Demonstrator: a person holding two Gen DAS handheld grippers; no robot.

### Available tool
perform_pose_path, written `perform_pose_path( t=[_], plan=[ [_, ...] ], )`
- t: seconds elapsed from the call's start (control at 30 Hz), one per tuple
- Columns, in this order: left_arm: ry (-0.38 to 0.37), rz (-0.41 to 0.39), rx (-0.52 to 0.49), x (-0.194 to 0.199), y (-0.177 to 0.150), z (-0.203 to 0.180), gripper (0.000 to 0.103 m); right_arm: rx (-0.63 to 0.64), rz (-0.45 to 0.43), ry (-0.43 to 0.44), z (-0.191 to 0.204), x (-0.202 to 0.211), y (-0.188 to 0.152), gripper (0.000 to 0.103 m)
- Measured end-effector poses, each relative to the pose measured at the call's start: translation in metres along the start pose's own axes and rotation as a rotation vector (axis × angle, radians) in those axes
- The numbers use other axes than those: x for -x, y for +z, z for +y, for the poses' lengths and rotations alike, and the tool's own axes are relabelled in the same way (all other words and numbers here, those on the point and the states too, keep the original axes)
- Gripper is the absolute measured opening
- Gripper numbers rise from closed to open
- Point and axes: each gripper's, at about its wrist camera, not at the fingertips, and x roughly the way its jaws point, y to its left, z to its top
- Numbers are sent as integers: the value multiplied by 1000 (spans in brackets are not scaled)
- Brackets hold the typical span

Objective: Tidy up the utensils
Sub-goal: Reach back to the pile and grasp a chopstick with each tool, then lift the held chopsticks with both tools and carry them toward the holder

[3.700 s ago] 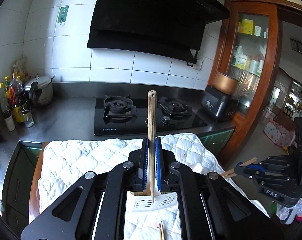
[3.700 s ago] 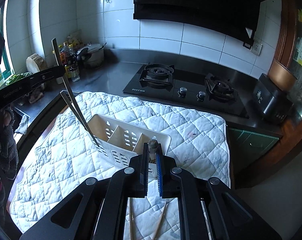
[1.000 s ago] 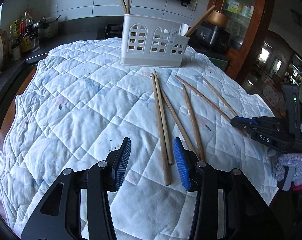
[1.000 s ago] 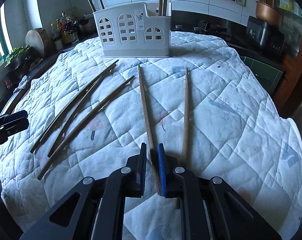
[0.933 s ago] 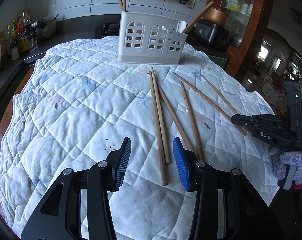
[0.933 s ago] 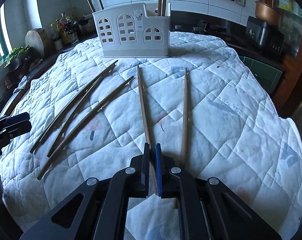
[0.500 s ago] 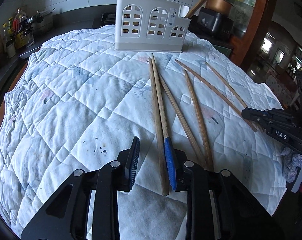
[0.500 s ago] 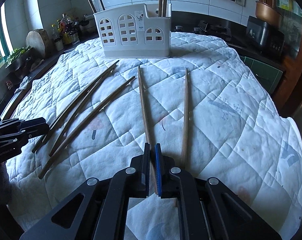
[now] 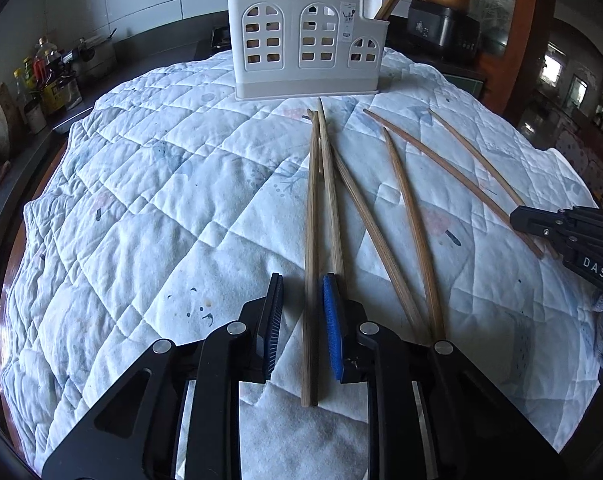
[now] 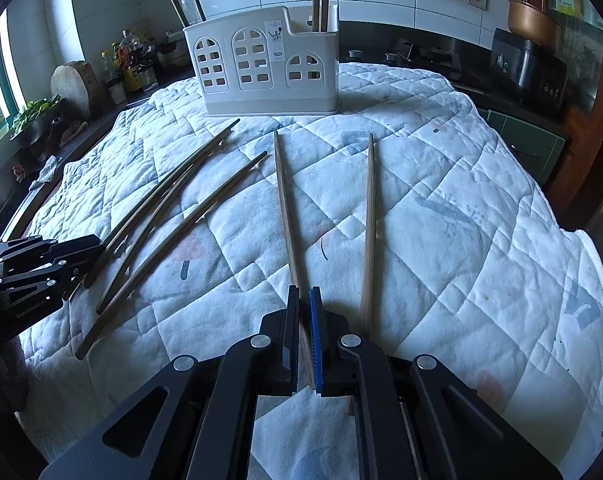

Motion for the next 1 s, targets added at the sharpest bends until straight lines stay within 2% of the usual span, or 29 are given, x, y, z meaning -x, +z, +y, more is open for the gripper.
perform_pose_path(
  t=[0.1,0.17,0.43,0.5,0.6,0.8,1.0],
  plan=[
    [-2,-1,33,-1,4,5,7,-3,-8,0,0,1,0,5],
    [-15,-7,42,1,6,7,6,-2,-19,2,0,4,0,0],
    [-54,-53,34,18,12,11,5,18,-77,-6,6,27,9,0],
    [-57,-60,37,21,13,13,5,15,-72,-6,6,26,9,1],
    [-67,-68,47,24,13,17,5,-4,-49,13,2,18,4,8],
    [-79,-87,64,30,18,24,5,-20,-7,22,-3,4,0,14],
    [-86,-122,62,38,27,28,5,-5,15,13,-1,-4,-2,12]
  ],
)
